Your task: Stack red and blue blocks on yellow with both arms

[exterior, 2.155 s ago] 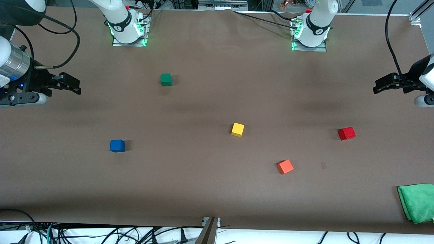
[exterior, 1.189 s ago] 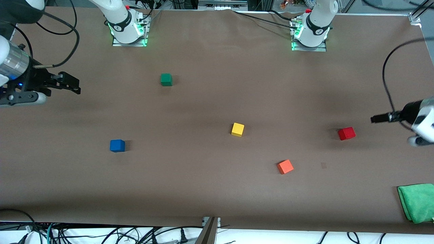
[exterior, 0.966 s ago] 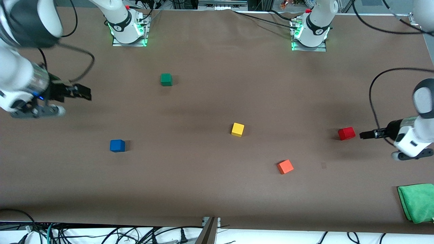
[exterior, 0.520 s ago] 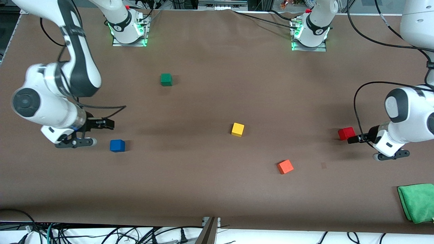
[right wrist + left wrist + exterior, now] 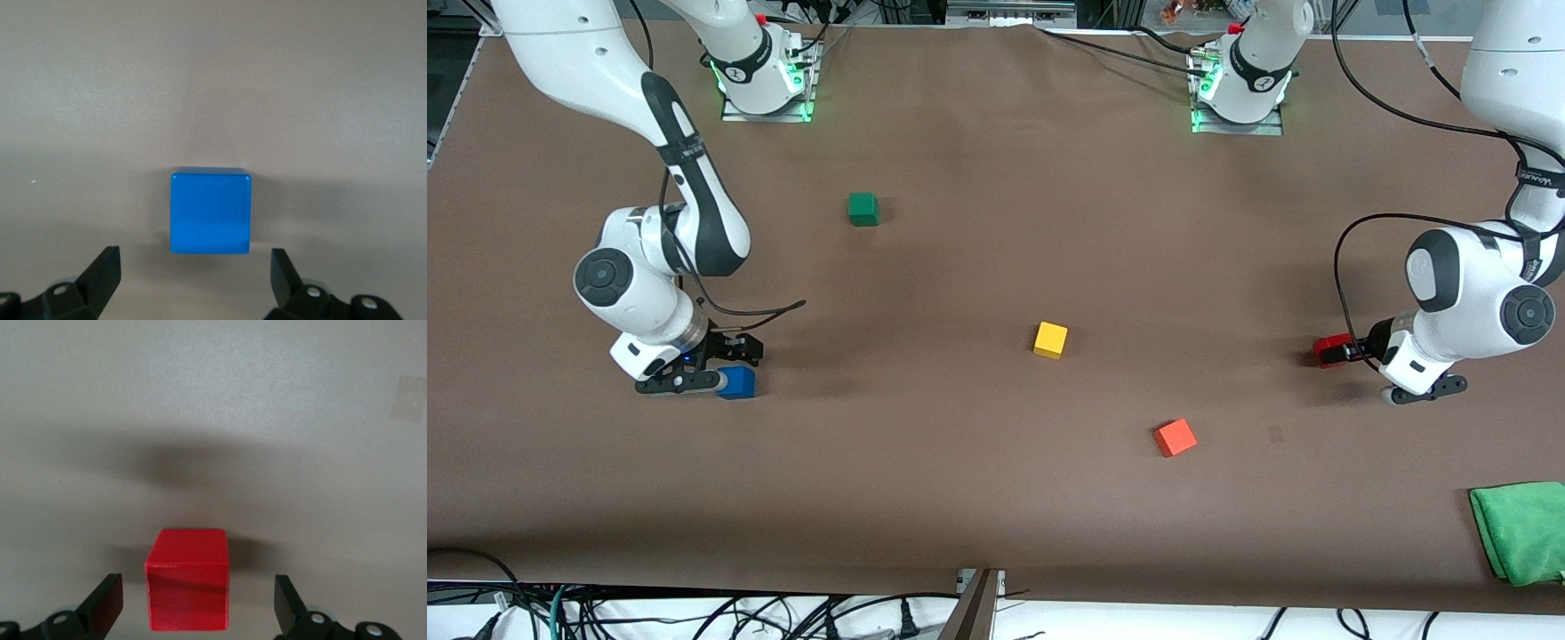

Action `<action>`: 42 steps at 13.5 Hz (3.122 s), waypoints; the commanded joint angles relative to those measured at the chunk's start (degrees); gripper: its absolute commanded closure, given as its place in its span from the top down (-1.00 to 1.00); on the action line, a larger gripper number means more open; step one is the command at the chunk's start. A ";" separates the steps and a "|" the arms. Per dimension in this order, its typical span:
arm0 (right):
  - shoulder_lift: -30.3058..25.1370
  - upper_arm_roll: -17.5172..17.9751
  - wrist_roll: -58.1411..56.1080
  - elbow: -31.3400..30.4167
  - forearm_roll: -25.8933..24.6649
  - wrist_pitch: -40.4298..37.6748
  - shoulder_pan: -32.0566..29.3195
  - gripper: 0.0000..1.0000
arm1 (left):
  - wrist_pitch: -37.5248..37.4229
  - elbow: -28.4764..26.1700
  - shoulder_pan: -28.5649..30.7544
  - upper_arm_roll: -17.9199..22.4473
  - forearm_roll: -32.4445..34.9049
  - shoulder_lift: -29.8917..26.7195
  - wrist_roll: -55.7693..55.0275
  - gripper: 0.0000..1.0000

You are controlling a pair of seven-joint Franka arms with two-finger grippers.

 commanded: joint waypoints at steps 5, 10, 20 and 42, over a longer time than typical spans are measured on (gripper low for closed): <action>5.05 0.26 -11.53 4.39 10.88 3.11 -1.30 0.88 | 0.07 -1.50 0.19 -0.30 1.47 -1.02 -4.28 -0.73; 5.76 0.17 -13.22 6.15 11.61 2.58 -1.48 0.83 | -11.93 6.73 -1.57 -6.69 1.56 -3.66 -4.80 -0.86; 6.55 0.17 -16.48 7.39 10.81 1.71 -1.48 -0.40 | -14.26 18.02 -24.06 -11.73 1.56 -0.15 -12.45 -0.83; 5.32 0.08 24.39 40.87 7.21 -39.43 12.76 -0.50 | -10.48 27.51 -39.28 -10.76 8.24 12.69 -23.08 -0.81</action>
